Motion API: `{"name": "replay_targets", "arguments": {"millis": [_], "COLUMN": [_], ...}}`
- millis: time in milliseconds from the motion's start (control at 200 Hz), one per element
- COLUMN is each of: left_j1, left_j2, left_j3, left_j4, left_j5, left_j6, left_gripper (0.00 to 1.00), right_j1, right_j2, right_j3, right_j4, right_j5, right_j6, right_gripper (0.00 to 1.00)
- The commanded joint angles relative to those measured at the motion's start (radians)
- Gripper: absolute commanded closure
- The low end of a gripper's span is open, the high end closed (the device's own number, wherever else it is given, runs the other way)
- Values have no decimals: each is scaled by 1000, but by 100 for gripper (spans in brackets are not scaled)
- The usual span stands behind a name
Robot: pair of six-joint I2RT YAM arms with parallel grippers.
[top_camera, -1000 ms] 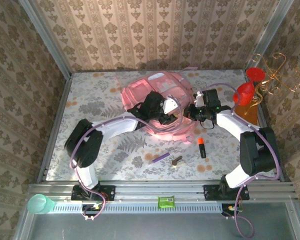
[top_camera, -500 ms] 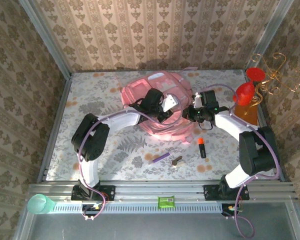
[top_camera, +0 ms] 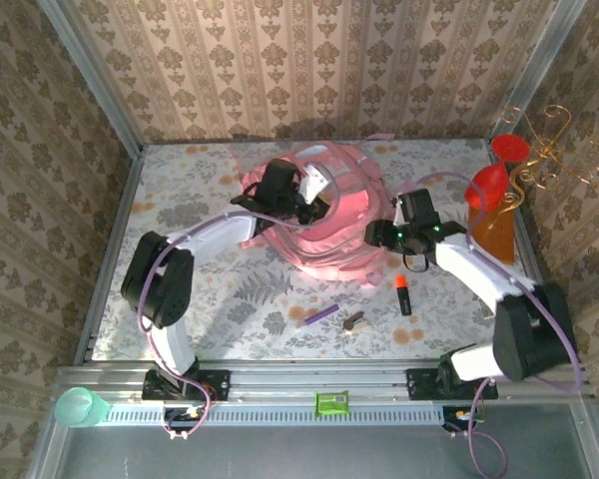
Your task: Pack the student bag
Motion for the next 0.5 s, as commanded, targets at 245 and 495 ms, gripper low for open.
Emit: {"name": "replay_targets", "arguments": {"millis": [245, 495], "left_j1": [31, 31], "left_j2": [-42, -51], "left_j3": [-43, -65], "left_j4": [123, 118], "left_j5": [36, 39], "left_j6": [-99, -92], "left_gripper": [100, 100], "right_j1": [139, 165], "right_j2": [-18, 109], "right_j3": [-166, -169], "right_j4": [-208, -153], "right_j5": [293, 284], "right_j6": [211, 214], "right_gripper": [11, 22]}}
